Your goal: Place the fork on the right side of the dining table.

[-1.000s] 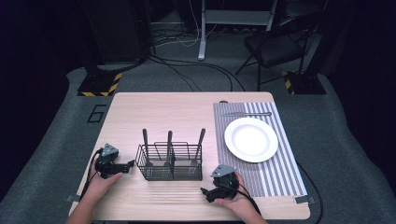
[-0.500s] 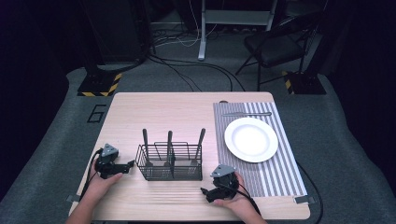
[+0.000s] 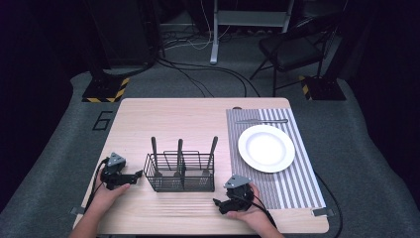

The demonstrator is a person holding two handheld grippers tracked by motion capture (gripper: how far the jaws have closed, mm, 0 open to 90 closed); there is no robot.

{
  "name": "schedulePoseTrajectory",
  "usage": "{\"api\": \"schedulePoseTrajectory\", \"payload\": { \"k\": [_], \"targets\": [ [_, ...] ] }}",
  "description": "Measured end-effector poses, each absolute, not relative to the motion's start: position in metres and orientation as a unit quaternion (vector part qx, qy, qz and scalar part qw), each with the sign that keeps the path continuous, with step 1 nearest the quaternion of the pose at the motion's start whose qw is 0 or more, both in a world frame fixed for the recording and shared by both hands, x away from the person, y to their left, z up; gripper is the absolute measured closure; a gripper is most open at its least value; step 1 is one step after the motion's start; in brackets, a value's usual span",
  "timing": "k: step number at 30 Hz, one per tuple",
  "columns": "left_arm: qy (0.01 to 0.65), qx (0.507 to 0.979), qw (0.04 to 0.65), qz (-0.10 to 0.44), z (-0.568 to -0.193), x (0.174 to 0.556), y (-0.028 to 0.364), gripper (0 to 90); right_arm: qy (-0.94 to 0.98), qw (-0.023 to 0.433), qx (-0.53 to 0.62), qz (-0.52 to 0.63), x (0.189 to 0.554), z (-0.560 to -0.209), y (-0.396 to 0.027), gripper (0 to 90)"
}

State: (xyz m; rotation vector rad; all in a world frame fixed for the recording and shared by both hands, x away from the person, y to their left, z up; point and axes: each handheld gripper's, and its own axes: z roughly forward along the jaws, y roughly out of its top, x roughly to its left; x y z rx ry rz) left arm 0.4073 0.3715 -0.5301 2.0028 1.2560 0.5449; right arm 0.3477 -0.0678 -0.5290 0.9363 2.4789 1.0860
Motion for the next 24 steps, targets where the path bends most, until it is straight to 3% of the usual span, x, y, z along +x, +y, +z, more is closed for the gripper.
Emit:
{"api": "schedulePoseTrajectory", "payload": {
  "k": [14,24],
  "targets": [
    [0.485,0.774,0.35,0.21,-0.53,0.407,0.372,13.8,0.847,0.138,0.337,0.387,0.343,-0.514,-0.073,29.8],
    [0.485,0.773,0.35,0.21,-0.53,0.407,0.372,13.8,0.846,0.13,0.339,0.391,0.338,-0.5,-0.071,35.6]
  ]
}}
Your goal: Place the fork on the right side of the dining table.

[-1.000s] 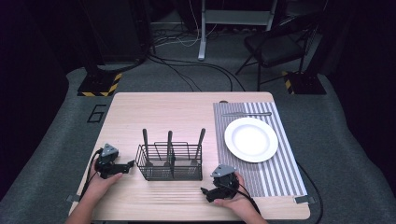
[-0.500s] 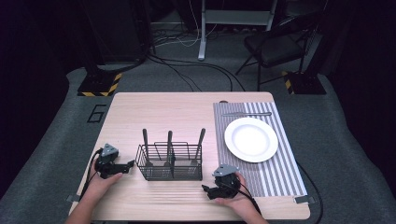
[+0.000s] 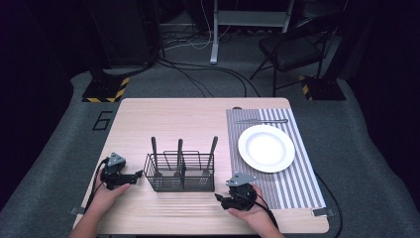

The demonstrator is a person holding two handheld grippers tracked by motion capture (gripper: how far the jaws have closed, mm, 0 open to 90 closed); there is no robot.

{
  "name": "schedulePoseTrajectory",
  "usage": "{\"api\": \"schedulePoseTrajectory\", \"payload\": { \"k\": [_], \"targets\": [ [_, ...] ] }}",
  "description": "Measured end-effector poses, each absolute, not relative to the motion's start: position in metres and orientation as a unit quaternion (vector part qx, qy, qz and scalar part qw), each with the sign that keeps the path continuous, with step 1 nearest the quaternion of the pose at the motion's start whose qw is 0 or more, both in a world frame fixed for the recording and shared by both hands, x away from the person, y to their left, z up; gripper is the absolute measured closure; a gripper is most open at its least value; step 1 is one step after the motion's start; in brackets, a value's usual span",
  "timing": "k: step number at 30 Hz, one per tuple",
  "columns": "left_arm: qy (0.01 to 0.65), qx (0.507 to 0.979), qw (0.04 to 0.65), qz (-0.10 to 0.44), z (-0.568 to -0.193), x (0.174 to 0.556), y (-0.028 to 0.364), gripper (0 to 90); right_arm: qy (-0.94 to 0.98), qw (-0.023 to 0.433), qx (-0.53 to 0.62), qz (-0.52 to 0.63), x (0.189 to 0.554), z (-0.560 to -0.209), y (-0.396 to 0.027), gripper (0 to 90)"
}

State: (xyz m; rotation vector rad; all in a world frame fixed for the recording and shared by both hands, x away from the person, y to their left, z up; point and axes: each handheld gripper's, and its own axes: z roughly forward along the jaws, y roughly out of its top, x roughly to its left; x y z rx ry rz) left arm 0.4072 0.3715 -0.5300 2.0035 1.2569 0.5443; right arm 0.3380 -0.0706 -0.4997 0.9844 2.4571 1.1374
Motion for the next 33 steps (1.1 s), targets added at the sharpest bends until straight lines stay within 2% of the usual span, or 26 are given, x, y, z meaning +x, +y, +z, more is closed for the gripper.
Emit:
{"api": "schedulePoseTrajectory", "payload": {
  "k": [11,33],
  "targets": [
    [0.485,0.773,0.35,0.211,-0.53,0.407,0.371,13.8,0.839,0.109,0.35,0.402,0.337,-0.477,-0.072,38.3],
    [0.484,0.773,0.35,0.212,-0.53,0.407,0.371,13.8,0.816,0.12,0.373,0.425,0.36,-0.431,-0.091,43.0]
  ]
}}
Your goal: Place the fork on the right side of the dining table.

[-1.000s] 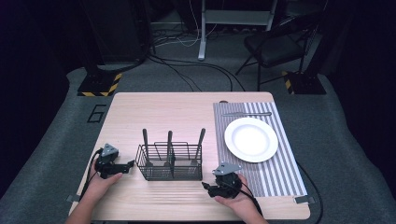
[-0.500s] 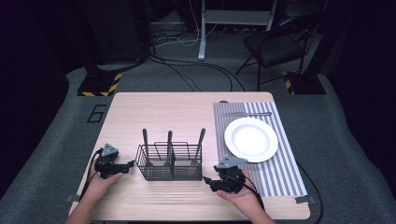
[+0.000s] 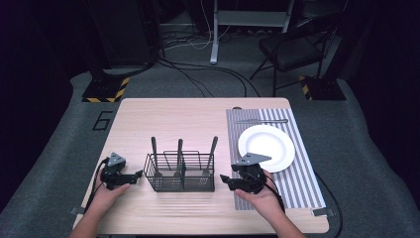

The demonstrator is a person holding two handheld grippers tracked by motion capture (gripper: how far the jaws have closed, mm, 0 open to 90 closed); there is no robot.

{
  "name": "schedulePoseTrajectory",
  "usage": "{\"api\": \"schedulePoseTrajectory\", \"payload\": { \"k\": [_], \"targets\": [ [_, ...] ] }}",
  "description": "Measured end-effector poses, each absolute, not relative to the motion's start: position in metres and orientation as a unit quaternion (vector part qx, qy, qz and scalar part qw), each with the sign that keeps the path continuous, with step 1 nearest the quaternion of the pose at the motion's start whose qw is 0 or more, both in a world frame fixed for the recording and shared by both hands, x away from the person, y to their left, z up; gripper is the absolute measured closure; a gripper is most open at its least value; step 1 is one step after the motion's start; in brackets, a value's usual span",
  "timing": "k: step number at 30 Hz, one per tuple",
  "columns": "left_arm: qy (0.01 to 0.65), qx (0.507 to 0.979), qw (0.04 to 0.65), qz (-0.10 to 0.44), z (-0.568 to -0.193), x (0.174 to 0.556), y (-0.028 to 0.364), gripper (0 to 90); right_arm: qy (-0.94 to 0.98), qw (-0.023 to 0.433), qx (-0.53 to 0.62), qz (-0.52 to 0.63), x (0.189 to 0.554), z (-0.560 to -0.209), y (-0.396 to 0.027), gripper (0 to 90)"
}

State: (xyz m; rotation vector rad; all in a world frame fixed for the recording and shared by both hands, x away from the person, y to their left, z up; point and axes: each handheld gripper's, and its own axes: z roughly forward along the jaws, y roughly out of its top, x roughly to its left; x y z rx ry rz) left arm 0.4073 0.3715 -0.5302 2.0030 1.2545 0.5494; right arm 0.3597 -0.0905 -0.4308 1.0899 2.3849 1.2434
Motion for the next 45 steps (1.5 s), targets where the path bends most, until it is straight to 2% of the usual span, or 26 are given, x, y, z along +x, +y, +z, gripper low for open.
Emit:
{"api": "schedulePoseTrajectory", "payload": {
  "k": [21,24,45],
  "targets": [
    [0.484,0.773,0.35,0.212,-0.53,0.407,0.371,13.8,0.804,0.123,0.374,0.446,0.388,-0.394,-0.088,48.1],
    [0.484,0.774,0.349,0.213,-0.53,0.407,0.371,13.7,0.802,0.118,0.372,0.453,0.392,-0.391,-0.086,51.7],
    [0.484,0.774,0.349,0.212,-0.53,0.407,0.371,13.7,0.802,0.122,0.358,0.462,0.417,-0.375,-0.066,53.4]
  ]
}}
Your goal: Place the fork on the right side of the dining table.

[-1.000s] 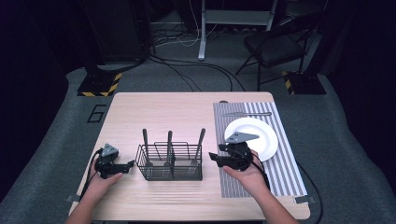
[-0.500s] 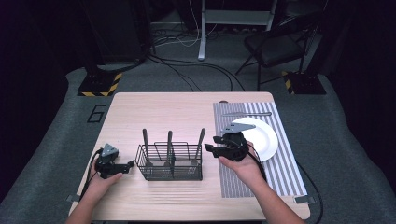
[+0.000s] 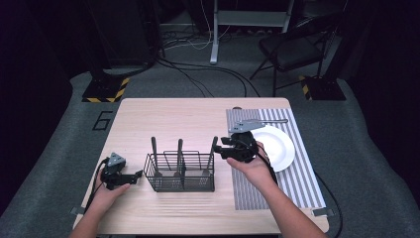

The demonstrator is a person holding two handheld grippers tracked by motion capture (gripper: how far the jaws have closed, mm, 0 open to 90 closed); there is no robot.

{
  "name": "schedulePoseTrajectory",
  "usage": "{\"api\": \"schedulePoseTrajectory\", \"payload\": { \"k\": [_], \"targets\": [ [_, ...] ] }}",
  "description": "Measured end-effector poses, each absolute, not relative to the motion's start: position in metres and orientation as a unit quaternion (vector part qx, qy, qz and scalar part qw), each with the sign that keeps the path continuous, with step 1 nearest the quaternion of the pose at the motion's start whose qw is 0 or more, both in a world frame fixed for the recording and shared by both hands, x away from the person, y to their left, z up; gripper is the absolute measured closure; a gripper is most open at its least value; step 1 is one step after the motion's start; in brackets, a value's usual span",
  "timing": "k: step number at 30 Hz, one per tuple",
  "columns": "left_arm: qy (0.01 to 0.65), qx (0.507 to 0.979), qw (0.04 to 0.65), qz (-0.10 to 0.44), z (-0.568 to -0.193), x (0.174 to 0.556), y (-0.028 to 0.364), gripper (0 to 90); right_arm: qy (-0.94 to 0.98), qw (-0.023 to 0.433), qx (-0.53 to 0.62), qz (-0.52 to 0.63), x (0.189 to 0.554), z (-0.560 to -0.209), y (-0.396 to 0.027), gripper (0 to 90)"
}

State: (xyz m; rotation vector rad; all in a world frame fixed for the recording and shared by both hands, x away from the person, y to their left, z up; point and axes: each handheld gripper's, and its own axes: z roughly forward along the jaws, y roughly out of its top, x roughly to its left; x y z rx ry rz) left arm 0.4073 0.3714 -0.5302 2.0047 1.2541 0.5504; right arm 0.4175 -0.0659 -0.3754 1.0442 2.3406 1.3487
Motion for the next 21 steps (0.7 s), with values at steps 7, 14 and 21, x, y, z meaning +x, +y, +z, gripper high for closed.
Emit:
{"api": "schedulePoseTrajectory", "payload": {
  "k": [7,14,21],
  "targets": [
    [0.484,0.774,0.35,0.212,-0.53,0.407,0.371,13.8,0.801,0.116,0.36,0.464,0.425,-0.376,-0.06,57.2],
    [0.484,0.773,0.35,0.212,-0.53,0.407,0.371,13.8,0.801,0.115,0.353,0.469,0.431,-0.376,-0.054,61.6],
    [0.484,0.773,0.35,0.212,-0.53,0.407,0.371,13.8,0.801,0.115,0.348,0.473,0.433,-0.375,-0.049,66.1]
  ]
}}
